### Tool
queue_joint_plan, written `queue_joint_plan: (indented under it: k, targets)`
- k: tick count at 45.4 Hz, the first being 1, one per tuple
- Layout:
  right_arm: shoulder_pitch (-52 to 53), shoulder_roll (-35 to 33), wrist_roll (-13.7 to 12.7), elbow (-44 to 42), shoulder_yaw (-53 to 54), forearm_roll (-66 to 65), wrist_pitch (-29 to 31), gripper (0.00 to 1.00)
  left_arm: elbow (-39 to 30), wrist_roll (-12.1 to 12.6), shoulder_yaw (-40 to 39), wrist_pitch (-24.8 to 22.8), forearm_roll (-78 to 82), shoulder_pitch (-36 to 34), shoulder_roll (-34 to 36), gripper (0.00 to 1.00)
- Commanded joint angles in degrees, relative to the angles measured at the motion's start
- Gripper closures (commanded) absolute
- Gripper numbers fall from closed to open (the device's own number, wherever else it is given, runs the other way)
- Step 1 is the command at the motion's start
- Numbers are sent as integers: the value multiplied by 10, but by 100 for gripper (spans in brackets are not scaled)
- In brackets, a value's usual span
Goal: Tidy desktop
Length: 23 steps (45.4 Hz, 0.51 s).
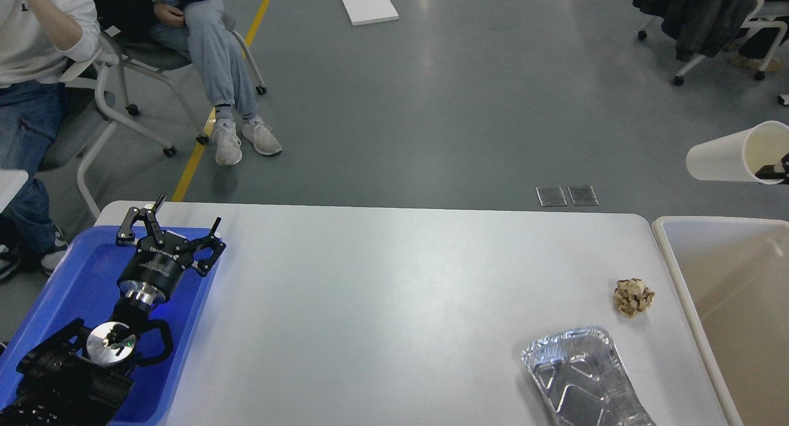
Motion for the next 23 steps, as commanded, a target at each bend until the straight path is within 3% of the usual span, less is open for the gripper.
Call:
queue_joint_plan:
  k: [1, 14, 23]
  targets:
    - [-113, -35, 3, -60, 53, 73, -22, 100, 0, 0, 0, 0, 0, 0, 0, 0]
    - [-227, -7, 4, -106, 77, 203, -99, 100, 0, 0, 0, 0, 0, 0, 0, 0]
    - [-363, 31, 4, -152, 147, 248, -137, 100, 0, 0, 0, 0, 0, 0, 0, 0]
